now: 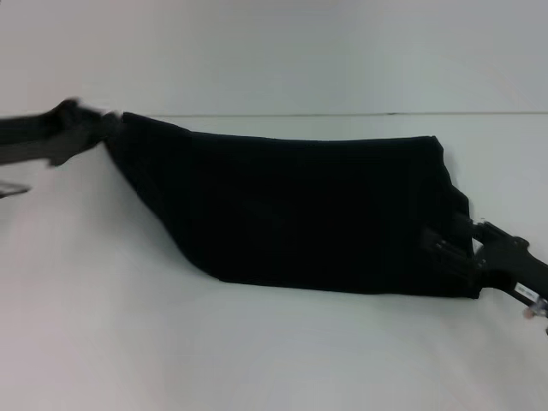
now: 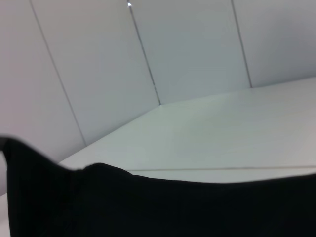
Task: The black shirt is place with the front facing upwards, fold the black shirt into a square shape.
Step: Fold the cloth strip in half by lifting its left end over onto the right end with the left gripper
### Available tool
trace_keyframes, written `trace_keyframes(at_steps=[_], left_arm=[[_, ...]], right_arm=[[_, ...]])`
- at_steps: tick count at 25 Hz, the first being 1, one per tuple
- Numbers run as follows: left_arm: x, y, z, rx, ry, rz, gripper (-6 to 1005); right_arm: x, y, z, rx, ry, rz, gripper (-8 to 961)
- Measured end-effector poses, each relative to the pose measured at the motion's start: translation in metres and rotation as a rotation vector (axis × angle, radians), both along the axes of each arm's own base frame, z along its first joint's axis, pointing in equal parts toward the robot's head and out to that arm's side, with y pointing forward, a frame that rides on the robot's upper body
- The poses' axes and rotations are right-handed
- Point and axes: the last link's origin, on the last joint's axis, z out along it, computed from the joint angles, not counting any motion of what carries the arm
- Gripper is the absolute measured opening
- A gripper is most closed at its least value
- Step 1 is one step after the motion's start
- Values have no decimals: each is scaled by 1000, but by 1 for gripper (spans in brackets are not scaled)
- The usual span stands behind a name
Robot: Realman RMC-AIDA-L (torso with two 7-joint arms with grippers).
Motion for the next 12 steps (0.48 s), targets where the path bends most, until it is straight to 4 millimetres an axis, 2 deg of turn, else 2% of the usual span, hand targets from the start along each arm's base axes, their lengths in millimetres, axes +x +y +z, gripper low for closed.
trace_keyframes(at_steps=[5, 9, 10, 11, 12], left_arm=[[66, 22, -37, -58, -67, -183, 23], [131, 30, -87, -129, -88, -325, 24], [138, 30, -94, -136, -87, -339, 24], [157, 28, -114, -163, -84, -379, 30], [167, 26, -128, -184, -84, -402, 36]], right_arm=[[14, -15, 7, 23, 22, -43, 766], [25, -31, 16, 50, 55, -64, 766], [27, -35, 17, 56, 62, -71, 766], [29, -39, 19, 60, 67, -75, 766], [31, -42, 20, 63, 69, -79, 766]])
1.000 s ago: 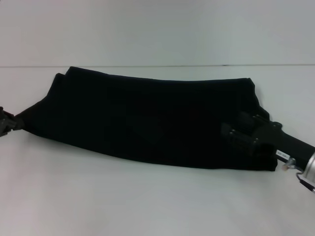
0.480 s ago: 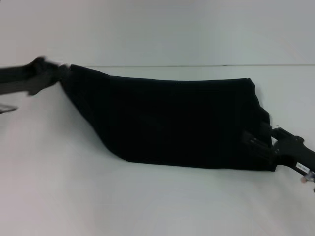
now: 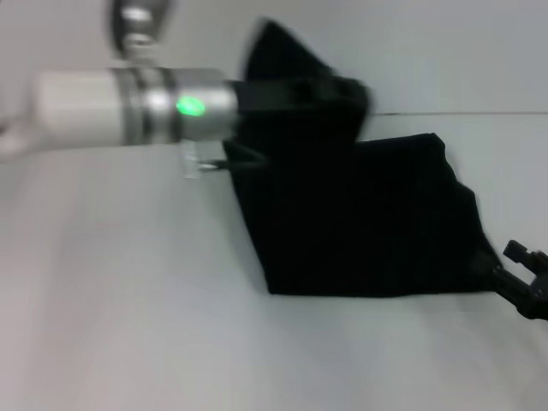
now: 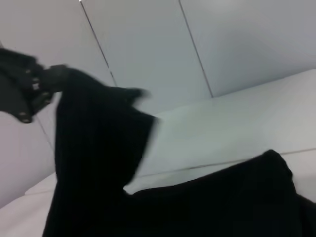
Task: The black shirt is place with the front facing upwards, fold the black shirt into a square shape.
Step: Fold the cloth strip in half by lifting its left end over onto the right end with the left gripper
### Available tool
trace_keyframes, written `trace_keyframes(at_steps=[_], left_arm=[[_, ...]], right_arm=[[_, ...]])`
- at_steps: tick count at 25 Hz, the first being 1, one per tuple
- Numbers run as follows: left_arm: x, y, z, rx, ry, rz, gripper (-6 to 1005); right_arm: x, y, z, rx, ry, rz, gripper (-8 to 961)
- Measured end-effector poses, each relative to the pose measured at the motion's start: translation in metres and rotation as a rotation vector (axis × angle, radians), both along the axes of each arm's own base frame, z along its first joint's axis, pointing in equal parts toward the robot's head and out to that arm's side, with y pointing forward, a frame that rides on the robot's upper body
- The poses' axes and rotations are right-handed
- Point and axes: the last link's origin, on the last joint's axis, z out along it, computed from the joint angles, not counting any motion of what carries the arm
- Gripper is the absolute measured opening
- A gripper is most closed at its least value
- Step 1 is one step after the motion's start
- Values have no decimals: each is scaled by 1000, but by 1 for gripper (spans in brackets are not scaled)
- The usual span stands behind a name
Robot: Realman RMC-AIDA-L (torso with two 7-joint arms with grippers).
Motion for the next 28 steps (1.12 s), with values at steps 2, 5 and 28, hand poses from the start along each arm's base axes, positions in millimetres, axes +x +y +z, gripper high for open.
trace_keyframes(at_steps=[2, 5, 28], left_arm=[[16, -6, -29, -45, -11, -35, 48], [25, -17, -67, -74, -35, -37, 66], [3, -78, -119, 26, -192, -37, 204]], right_arm=[[4, -7, 2, 2, 4, -8, 766], [7, -13, 3, 1, 7, -16, 766], [10, -12, 2, -30, 16, -40, 766]])
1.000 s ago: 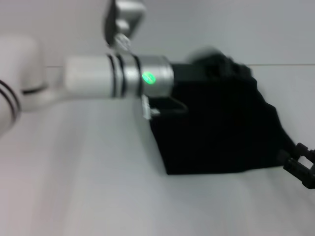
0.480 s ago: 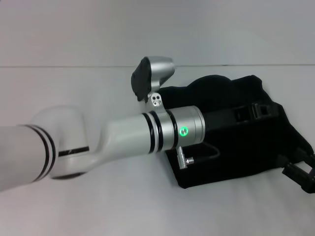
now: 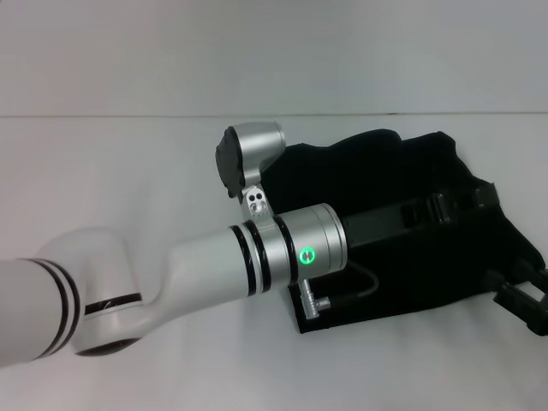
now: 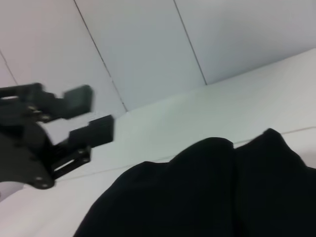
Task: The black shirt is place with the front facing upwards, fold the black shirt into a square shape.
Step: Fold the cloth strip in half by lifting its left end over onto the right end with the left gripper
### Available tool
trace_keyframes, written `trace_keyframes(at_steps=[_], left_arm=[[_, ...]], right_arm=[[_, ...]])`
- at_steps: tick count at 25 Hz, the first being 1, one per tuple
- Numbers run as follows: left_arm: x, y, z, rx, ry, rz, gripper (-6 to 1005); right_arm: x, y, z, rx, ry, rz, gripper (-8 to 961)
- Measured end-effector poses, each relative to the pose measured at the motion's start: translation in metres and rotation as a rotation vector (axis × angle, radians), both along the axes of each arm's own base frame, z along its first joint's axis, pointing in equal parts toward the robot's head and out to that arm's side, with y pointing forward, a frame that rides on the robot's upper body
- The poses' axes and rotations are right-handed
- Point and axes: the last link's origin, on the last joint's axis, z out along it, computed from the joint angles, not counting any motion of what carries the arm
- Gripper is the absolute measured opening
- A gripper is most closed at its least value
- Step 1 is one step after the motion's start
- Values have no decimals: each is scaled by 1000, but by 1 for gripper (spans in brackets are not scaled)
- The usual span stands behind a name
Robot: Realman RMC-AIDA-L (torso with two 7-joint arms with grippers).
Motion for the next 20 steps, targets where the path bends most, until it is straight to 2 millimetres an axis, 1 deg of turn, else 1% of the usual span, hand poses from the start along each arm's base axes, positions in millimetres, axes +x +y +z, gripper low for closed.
trace_keyframes(at_steps=[2, 4, 6, 8, 10, 11, 13, 16, 18, 20], left_arm=[[0, -2, 0, -3, -6, -7, 246], [-2, -9, 5, -13, -30, -65, 287], [-7, -12, 9, -11, -28, -101, 329], [-19, -14, 17, -1, -17, -143, 371], [-38, -15, 28, 24, 10, -165, 412], [-48, -15, 33, 41, 23, -169, 433], [-74, -20, 49, 94, 43, -176, 669], [-103, -32, 72, 175, 64, -207, 803], [-117, -38, 83, 209, 86, -226, 893], [-125, -44, 89, 227, 113, -257, 913]], right_arm=[[3, -2, 3, 1, 3, -13, 766], [7, -4, 7, -4, 18, -33, 765], [10, -5, 14, -12, 50, -57, 765], [11, -3, 23, -34, 106, -73, 765], [6, 5, 36, -75, 156, -69, 765], [3, 12, 43, -105, 185, -76, 765], [-5, 32, 58, -189, 219, -104, 765], [-17, 65, 73, -333, 223, -202, 765], [-28, 88, 78, -422, 211, -281, 765], [-40, 105, 79, -499, 184, -340, 765]])
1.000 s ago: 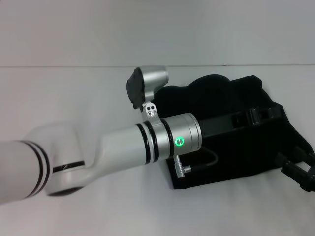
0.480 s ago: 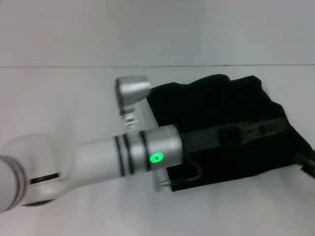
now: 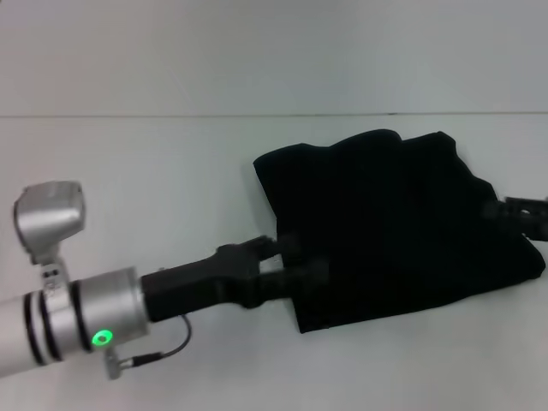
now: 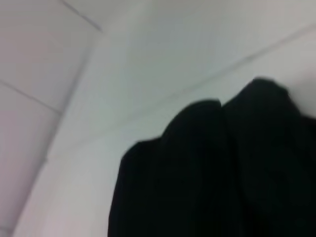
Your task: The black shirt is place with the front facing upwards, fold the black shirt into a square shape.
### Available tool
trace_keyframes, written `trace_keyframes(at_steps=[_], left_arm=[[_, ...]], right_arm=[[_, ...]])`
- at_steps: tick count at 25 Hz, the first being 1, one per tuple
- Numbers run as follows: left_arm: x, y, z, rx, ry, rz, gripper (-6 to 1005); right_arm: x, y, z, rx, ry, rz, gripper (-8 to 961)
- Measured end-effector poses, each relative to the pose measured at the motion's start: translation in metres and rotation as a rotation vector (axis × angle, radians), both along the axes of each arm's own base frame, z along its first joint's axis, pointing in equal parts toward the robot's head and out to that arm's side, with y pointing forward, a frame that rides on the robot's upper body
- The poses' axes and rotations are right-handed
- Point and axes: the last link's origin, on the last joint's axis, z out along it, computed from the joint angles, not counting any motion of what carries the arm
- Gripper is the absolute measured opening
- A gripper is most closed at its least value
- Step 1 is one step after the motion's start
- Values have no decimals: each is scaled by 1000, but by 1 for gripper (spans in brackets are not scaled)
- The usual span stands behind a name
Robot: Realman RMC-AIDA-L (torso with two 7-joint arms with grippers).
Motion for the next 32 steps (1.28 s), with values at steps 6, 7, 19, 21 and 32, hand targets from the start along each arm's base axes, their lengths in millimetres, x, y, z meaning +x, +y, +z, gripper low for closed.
trace_keyframes(at_steps=[6, 7, 19, 21, 32], left_arm=[[-19, -14, 12, 87, 103, -120, 952], [-26, -19, 20, 116, 137, -157, 952], [-41, -33, 43, 210, 161, -201, 952], [-41, -33, 42, 209, 158, -203, 952], [-39, -32, 42, 221, 159, -222, 952]], right_arm=[[-36, 33, -2, -145, -94, -42, 766], [-41, 37, -3, -156, -106, -48, 766], [-50, 45, -20, -219, -185, -97, 766], [-48, 45, -20, -215, -188, -106, 766], [-45, 42, -38, -238, -222, -114, 765]])
